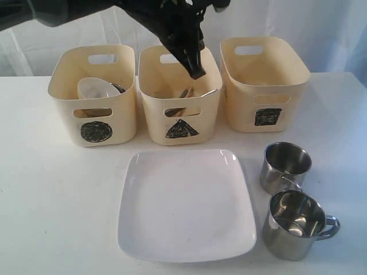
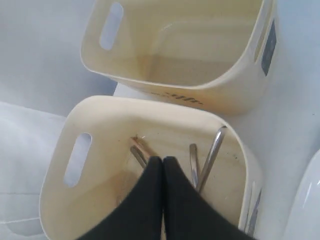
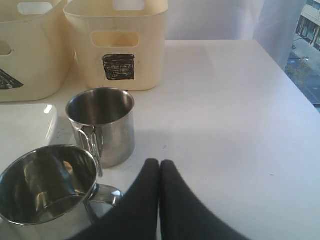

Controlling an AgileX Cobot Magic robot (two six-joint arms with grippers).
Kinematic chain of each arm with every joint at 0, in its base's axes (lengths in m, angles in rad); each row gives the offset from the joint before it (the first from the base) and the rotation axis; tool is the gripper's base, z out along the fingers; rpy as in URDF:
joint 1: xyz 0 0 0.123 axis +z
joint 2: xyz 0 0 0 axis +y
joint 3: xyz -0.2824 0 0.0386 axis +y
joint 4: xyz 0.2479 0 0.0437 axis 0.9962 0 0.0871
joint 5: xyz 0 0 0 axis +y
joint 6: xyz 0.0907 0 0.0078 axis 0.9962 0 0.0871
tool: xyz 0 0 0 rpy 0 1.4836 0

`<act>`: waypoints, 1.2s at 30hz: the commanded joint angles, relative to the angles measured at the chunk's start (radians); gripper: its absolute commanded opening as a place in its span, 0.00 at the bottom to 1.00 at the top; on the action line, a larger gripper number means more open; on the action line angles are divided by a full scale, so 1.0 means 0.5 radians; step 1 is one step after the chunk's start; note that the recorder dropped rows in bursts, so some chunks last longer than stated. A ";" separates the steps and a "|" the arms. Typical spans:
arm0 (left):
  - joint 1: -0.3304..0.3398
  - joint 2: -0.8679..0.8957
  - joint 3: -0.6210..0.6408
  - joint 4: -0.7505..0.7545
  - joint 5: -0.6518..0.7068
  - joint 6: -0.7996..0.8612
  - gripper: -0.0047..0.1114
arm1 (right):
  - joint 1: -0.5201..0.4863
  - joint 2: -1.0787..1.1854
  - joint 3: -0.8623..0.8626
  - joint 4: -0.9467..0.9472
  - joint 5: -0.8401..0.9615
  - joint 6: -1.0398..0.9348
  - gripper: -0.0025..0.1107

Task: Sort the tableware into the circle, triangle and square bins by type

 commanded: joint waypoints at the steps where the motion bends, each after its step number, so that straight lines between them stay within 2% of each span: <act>1: -0.039 -0.115 0.002 -0.099 0.118 0.008 0.04 | 0.002 -0.011 0.010 0.000 -0.028 -0.007 0.02; 4: -0.052 -0.145 0.007 -0.145 0.203 0.008 0.04 | 0.002 -0.011 0.010 0.000 -0.028 -0.007 0.02; 11: -0.053 -0.331 0.371 -0.218 0.171 0.004 0.04 | 0.002 -0.011 0.010 0.000 -0.028 -0.007 0.02; 19: -0.053 -0.751 0.989 -0.417 -0.182 0.004 0.04 | 0.002 -0.011 0.010 0.000 -0.028 -0.007 0.02; 23: -0.053 -1.040 1.417 -0.483 -0.400 -0.040 0.04 | 0.002 -0.011 0.010 0.000 -0.028 -0.007 0.02; 27: -0.053 -1.362 1.897 -0.492 -0.753 -0.227 0.04 | 0.002 -0.011 0.010 0.000 -0.028 -0.007 0.02; 28: -0.053 -1.544 2.151 -0.492 -0.948 -0.358 0.04 | 0.002 -0.011 0.010 0.000 -0.028 -0.007 0.02; 29: -0.053 -1.617 2.250 -0.492 -1.028 -0.419 0.04 | 0.002 -0.011 0.010 0.000 -0.028 -0.007 0.02; 30: -0.053 -1.794 2.479 -0.492 -1.152 -0.534 0.04 | 0.002 -0.011 0.010 0.000 -0.028 -0.007 0.02; 32: -0.053 -2.041 2.762 -0.492 -1.165 -0.553 0.04 | 0.002 -0.011 0.010 0.000 -0.028 -0.007 0.02; 36: -0.053 -2.487 3.115 -0.572 -1.140 -0.556 0.04 | 0.002 -0.011 0.010 0.000 -0.028 -0.007 0.02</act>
